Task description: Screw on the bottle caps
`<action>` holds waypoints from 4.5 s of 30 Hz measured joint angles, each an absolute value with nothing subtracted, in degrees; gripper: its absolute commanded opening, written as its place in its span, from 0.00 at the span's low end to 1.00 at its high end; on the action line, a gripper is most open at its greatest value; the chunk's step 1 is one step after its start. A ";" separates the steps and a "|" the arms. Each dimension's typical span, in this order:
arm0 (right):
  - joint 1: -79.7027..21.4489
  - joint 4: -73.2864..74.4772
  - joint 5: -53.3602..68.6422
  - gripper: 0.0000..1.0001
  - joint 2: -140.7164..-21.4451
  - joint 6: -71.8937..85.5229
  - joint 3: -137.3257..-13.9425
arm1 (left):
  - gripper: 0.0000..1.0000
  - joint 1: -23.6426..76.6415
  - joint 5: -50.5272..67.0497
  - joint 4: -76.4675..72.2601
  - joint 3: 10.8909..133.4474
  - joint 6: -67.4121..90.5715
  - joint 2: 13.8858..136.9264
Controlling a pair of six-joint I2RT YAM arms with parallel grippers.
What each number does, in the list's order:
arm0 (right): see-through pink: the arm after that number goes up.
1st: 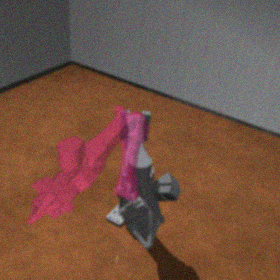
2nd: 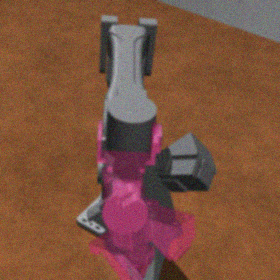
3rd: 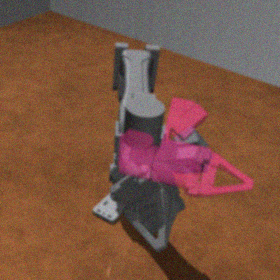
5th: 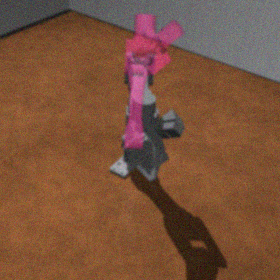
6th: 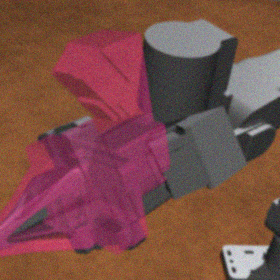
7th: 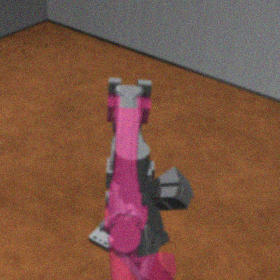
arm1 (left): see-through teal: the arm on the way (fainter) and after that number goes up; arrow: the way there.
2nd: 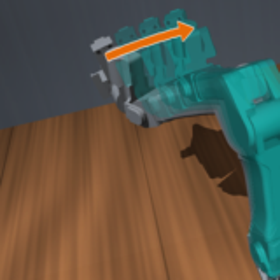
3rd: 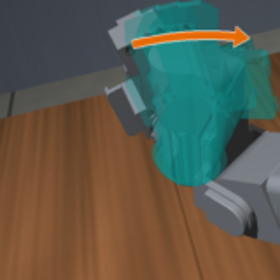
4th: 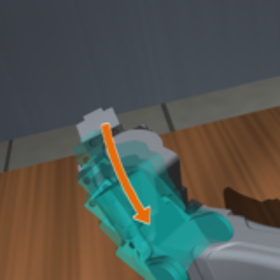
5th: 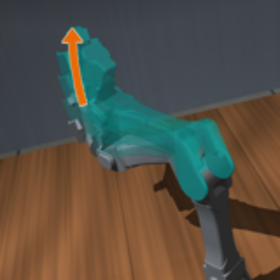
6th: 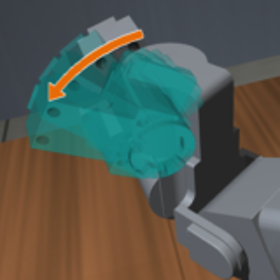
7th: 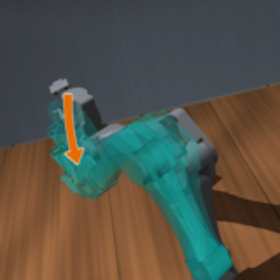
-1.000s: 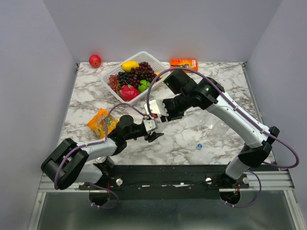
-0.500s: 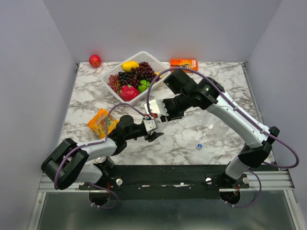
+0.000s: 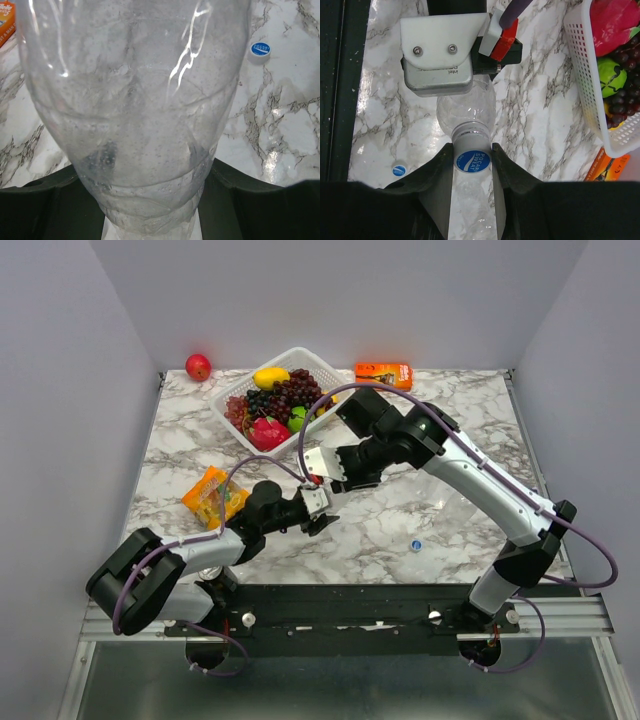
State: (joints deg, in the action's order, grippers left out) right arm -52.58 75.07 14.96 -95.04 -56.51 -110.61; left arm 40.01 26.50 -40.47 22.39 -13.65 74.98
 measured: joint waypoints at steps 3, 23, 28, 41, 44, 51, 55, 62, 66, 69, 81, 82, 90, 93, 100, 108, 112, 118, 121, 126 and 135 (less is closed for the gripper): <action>-52.56 74.65 14.22 0.30 -95.37 -56.03 -110.61 | 0.00 40.05 25.12 -40.56 22.37 -13.13 75.16; -52.58 74.17 12.49 0.52 -96.92 -53.91 -111.44 | 0.00 40.25 24.43 -42.63 21.93 -10.09 76.62; -52.82 74.89 12.51 0.59 -97.58 -53.52 -112.14 | 0.00 40.25 24.36 -43.55 21.93 -9.65 77.01; -52.07 76.40 12.97 0.81 -97.41 -50.22 -115.57 | 0.00 40.25 24.08 -43.68 21.93 -8.75 77.36; -50.52 76.42 13.61 0.81 -97.21 -48.40 -115.61 | 0.00 40.25 24.40 -43.68 21.93 -8.38 77.32; -48.03 76.44 14.92 0.79 -97.19 -45.25 -115.44 | 0.00 40.25 25.58 -43.99 21.96 -6.90 77.30; -48.03 76.49 16.36 0.73 -97.01 -44.93 -115.09 | 0.00 40.25 25.74 -44.12 21.96 -6.50 77.28; -48.03 76.49 19.38 0.62 -97.10 -44.80 -115.13 | 0.00 40.25 26.28 -44.77 21.96 -6.33 77.25; -48.03 76.49 19.86 0.57 -97.56 -44.80 -115.46 | 0.00 40.25 26.44 -44.91 21.96 -6.37 77.10; -48.03 76.51 19.97 0.53 -97.93 -44.80 -115.61 | 0.00 40.25 26.59 -44.95 21.96 -6.61 76.95; -48.03 76.51 20.01 0.36 -98.00 -45.12 -115.74 | 0.00 40.25 27.03 -44.49 21.96 -9.19 76.93; -48.03 76.53 20.01 0.35 -98.00 -45.12 -115.74 | 0.00 40.25 27.00 -44.49 21.96 -9.39 76.93; -48.03 76.53 19.40 0.31 -98.39 -45.10 -115.55 | 0.00 40.38 23.00 -43.55 22.33 -13.65 76.64; -48.03 76.36 18.46 0.31 -98.91 -45.04 -115.55 | 0.00 40.40 20.64 -43.09 22.50 -15.25 76.64; -48.01 76.20 16.78 0.29 -101.19 -42.46 -116.46 | 0.00 40.51 17.56 -41.39 22.46 -15.44 76.64; -47.66 76.14 14.94 0.28 -104.33 -34.22 -119.00 | 0.00 42.17 9.74 -41.34 21.80 -14.70 76.64; -47.31 75.53 14.15 0.25 -105.65 -30.57 -119.77 | 0.00 43.24 3.75 -41.04 21.71 -15.66 76.64; -45.93 75.22 14.48 0.22 -108.71 -25.74 -122.23 | 0.00 43.64 -3.20 -40.49 21.71 -18.48 76.73; -45.36 75.18 14.98 0.21 -109.75 -24.29 -122.85 | 0.00 43.64 -5.08 -39.97 21.71 -19.31 76.86; -44.99 75.29 15.31 0.25 -110.65 -23.38 -123.00 | 0.00 43.75 -6.02 -38.54 21.71 -19.62 76.90; -45.04 77.34 13.96 0.43 -111.90 -23.53 -127.61 | 0.00 43.79 -5.80 -38.41 22.87 -18.79 77.06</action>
